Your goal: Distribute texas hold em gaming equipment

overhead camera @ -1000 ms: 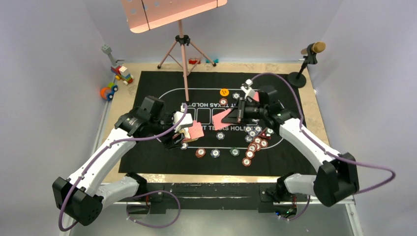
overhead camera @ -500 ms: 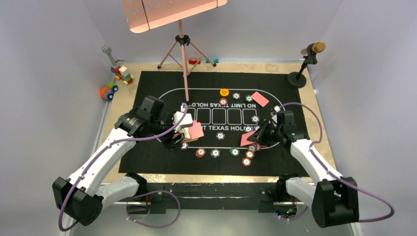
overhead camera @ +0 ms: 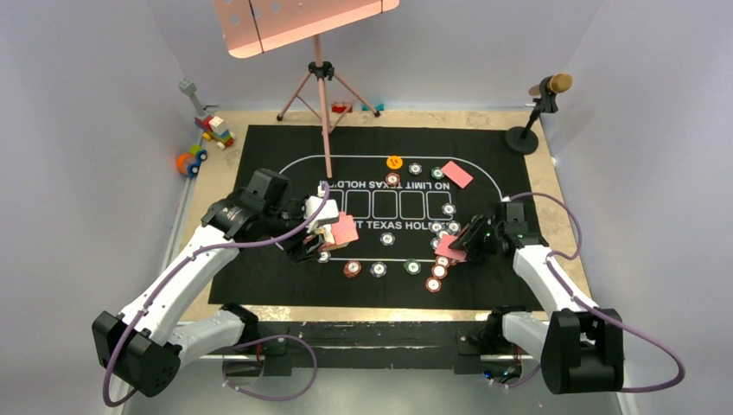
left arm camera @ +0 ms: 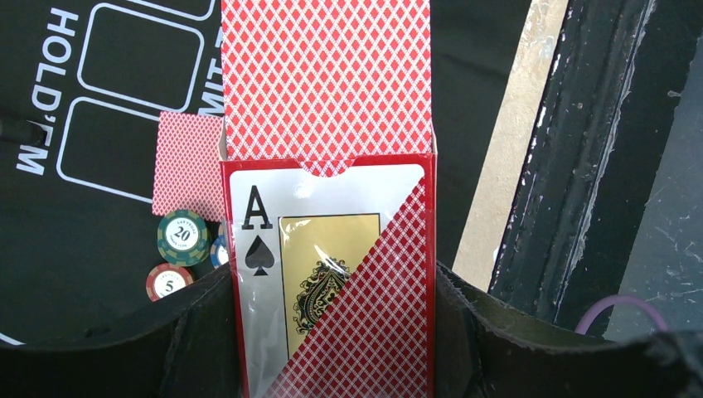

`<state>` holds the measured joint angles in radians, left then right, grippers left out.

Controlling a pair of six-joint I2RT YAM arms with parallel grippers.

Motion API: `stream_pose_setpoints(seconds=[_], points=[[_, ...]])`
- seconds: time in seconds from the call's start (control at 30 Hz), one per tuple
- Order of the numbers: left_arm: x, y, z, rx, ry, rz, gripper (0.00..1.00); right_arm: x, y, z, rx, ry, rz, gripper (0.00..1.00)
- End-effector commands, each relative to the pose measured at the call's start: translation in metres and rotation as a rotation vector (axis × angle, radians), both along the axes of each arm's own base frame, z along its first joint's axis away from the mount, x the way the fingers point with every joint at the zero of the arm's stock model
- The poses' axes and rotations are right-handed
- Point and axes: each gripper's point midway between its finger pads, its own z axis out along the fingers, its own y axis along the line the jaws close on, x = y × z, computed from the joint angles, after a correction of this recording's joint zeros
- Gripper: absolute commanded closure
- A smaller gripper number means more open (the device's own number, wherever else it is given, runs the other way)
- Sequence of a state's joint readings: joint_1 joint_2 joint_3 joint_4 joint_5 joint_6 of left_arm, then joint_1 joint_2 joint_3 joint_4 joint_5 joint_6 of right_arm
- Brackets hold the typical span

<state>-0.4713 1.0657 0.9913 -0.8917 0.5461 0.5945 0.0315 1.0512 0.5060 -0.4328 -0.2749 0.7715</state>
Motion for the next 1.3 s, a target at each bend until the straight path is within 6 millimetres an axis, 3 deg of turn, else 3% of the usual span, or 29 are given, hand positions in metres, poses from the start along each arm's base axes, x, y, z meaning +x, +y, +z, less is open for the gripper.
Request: stream_pose_setpoints(seconds=[0.0, 0.1, 0.37, 0.53, 0.6, 0.73, 0.93, 1.0, 1.13, 1.27], points=[[0.005, -0.009, 0.025, -0.068, -0.067, -0.019, 0.91, -0.004, -0.011, -0.006, -0.056, 0.048, -0.033, 0.49], [0.005, -0.009, 0.025, -0.069, -0.064, -0.019, 0.91, -0.006, -0.014, -0.004, -0.07, 0.057, -0.043, 0.43], [0.005, -0.01, 0.025, -0.073, -0.061, -0.021, 0.9, -0.013, -0.036, 0.011, -0.181, 0.073, -0.109, 0.41], [0.005, -0.011, 0.024, -0.076, -0.057, -0.023, 0.9, -0.003, -0.026, 0.037, -0.129, -0.035, -0.081, 0.41], [0.005, -0.011, 0.024, -0.076, -0.055, -0.022, 0.9, 0.006, -0.007, 0.062, -0.039, -0.142, -0.022, 0.36], [0.005, -0.012, 0.024, -0.079, -0.051, -0.023, 0.9, 0.021, 0.036, 0.12, 0.068, -0.333, 0.13, 0.14], [0.006, -0.013, 0.026, -0.085, -0.048, -0.018, 0.9, 0.02, 0.14, 0.203, 0.255, -0.513, 0.477, 0.08], [0.006, -0.013, 0.027, -0.086, -0.049, -0.015, 0.9, 0.019, 0.16, 0.223, 0.321, -0.57, 0.541, 0.07], [0.004, -0.012, 0.025, -0.087, -0.043, -0.013, 0.9, 0.012, 0.197, 0.24, 0.407, -0.601, 0.669, 0.05], [0.005, -0.014, 0.027, -0.099, -0.044, -0.01, 0.9, 0.005, 0.234, 0.222, 0.413, -0.524, 0.781, 0.04]])
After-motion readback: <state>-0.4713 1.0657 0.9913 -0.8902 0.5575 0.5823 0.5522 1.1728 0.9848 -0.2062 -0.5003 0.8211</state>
